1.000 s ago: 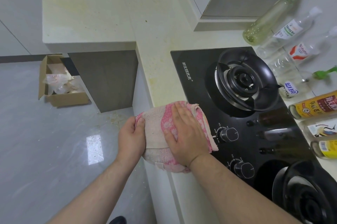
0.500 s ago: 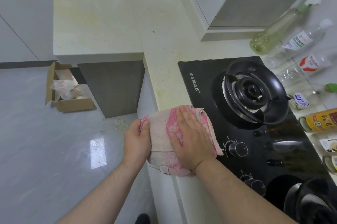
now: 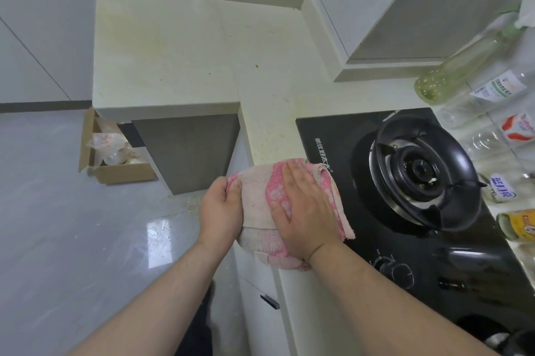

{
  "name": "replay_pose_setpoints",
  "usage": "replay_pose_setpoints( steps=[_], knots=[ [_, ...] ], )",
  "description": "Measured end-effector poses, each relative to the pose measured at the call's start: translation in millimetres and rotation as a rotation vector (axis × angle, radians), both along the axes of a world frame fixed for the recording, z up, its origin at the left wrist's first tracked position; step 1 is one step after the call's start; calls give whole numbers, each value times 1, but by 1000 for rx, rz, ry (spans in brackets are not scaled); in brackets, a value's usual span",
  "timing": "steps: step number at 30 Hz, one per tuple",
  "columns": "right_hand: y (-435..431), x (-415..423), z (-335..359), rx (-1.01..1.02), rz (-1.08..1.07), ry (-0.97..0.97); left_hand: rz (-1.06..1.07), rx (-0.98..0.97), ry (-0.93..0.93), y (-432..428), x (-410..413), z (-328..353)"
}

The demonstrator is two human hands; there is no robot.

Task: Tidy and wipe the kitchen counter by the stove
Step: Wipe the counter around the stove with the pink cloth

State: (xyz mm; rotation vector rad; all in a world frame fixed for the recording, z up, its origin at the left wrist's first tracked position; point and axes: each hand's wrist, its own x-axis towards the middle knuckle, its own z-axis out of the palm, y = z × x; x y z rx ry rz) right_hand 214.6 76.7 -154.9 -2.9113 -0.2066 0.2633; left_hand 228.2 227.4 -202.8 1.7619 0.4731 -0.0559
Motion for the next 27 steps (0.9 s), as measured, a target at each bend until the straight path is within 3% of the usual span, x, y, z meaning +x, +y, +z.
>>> replay_pose_setpoints(
  steps=[27],
  knots=[
    [27, 121, -3, 46, 14, -26, 32, 52, 30, 32, 108, 24]
  ],
)
